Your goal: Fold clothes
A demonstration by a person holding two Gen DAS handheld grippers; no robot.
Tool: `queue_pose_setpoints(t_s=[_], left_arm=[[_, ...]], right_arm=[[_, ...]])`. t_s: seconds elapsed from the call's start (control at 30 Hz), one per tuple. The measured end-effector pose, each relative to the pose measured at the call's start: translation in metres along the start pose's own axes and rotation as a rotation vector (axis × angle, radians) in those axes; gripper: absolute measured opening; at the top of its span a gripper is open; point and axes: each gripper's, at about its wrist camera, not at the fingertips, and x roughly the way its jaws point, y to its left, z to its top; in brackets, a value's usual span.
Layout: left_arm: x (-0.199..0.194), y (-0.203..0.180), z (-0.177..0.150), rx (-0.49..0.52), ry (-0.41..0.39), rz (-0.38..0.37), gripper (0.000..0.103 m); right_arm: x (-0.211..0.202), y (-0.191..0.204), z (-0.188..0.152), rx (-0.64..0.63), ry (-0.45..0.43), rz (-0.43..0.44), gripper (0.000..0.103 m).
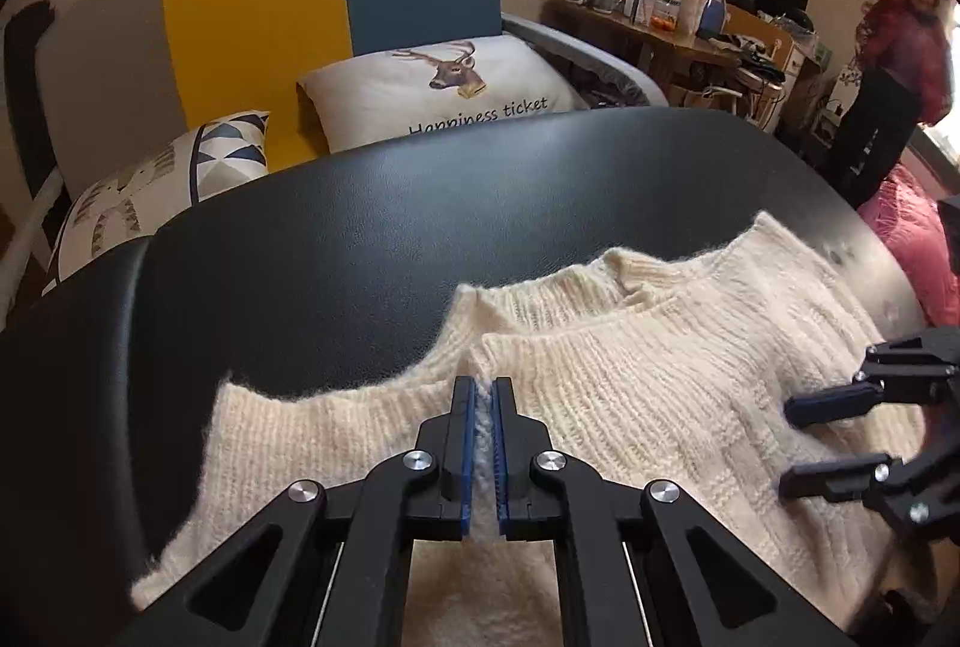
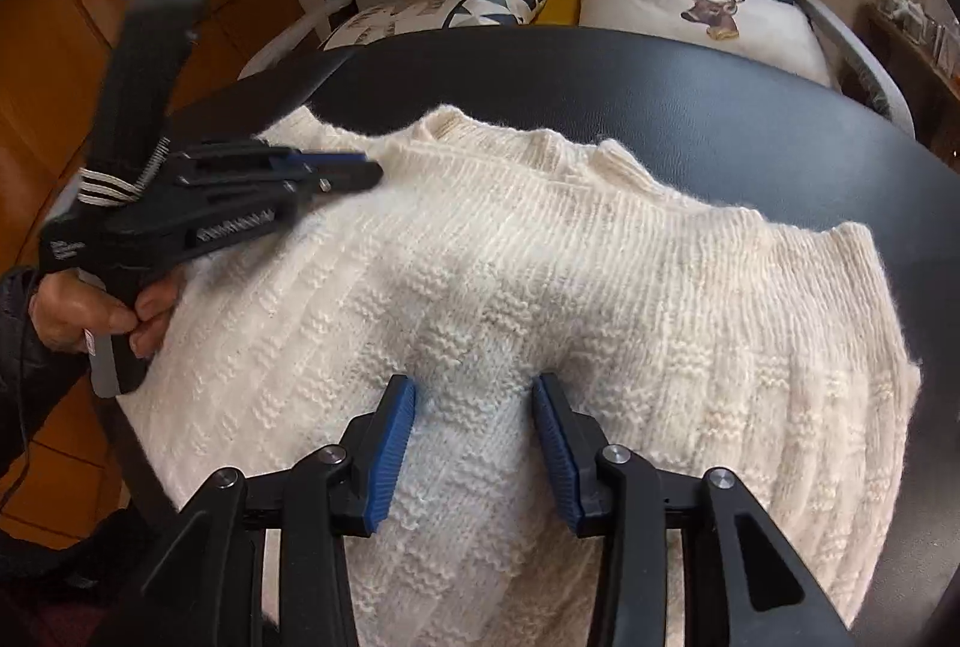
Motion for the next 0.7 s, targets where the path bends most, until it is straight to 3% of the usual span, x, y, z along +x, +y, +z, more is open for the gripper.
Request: queue_pose_setpoints(t_s=[0.1, 0.23, 0.33, 0.4, 0.47, 0.53, 0.7], left_arm=[[0.015, 0.003, -0.012, -0.035, 0.019, 0.011, 0.01], [-0.003, 0.019, -0.006, -0.131, 0.024, -0.067, 0.012], [-0.045, 0.04, -0.006, -0.192, -0.046, -0.108, 0.014], [-0.082, 0.063, -0.013, -0.24, -0.106, -0.115, 0.022], [-0.117, 0.089, -0.032, -0.282, -0.148, -0.109, 0.038], [-0.145, 0.115, -0.062, -0.341, -0.167, -0.125, 0.046], [-0.166, 0.138, -0.149, -0.417, -0.119, -0.214, 0.047]], right_arm=[[-0.001, -0.001, -0.003, 0.008, -0.016, 0.01, 0.042], [-0.002, 0.003, 0.0, -0.005, -0.004, -0.009, 0.042], [-0.01, 0.009, 0.007, -0.031, -0.019, -0.048, 0.042], [-0.023, 0.019, 0.014, -0.047, -0.063, -0.03, 0.042], [-0.029, 0.037, 0.022, -0.066, -0.076, 0.052, 0.042], [-0.024, 0.06, 0.029, -0.11, -0.066, 0.084, 0.042], [0.004, 0.109, 0.044, -0.163, -0.015, 0.126, 0.042]])
